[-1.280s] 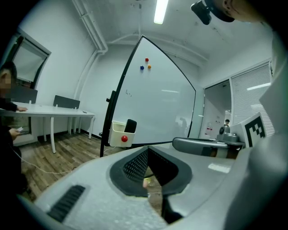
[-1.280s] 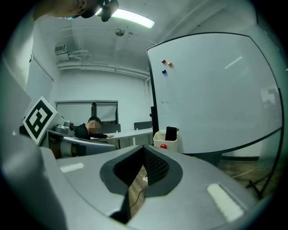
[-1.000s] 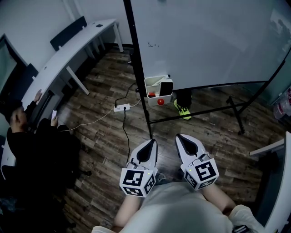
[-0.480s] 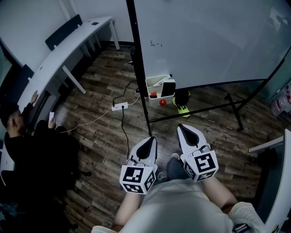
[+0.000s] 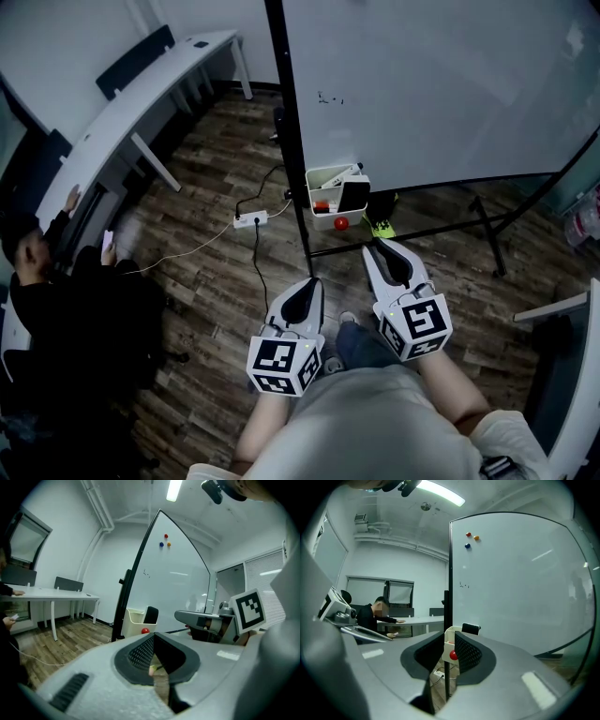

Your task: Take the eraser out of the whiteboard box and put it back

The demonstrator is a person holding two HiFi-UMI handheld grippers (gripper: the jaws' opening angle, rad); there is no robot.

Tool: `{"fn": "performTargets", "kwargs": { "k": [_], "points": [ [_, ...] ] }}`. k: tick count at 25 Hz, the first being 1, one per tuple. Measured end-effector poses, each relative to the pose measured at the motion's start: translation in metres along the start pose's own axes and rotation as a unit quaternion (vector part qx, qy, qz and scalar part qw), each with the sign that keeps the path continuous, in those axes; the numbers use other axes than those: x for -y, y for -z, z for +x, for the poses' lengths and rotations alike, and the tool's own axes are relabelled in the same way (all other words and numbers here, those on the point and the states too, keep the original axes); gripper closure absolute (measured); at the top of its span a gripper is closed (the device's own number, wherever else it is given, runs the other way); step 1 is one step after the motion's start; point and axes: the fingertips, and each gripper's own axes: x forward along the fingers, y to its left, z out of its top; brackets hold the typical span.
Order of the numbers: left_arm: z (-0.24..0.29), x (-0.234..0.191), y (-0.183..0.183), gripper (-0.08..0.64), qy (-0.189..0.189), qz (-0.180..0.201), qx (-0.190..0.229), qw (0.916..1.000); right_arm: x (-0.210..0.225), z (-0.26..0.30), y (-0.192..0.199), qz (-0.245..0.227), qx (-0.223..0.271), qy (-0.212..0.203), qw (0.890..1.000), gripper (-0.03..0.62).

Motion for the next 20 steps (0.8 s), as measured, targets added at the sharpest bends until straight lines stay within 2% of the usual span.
{"fn": "performTargets", "kwargs": {
  "k": [14,20],
  "points": [
    [0.063,-0.024,-0.026,0.555,-0.005,0.006,0.0,1.0,0.039,0.062,0.004,0.005,-0.019,-0.024,1.0,0.379],
    [0.084,-0.034,-0.037,0.555,-0.008,0.007,-0.001,0.9999,0.053,0.087,0.005,0.002,-0.026,-0.024,0.999,0.344]
  ]
}}
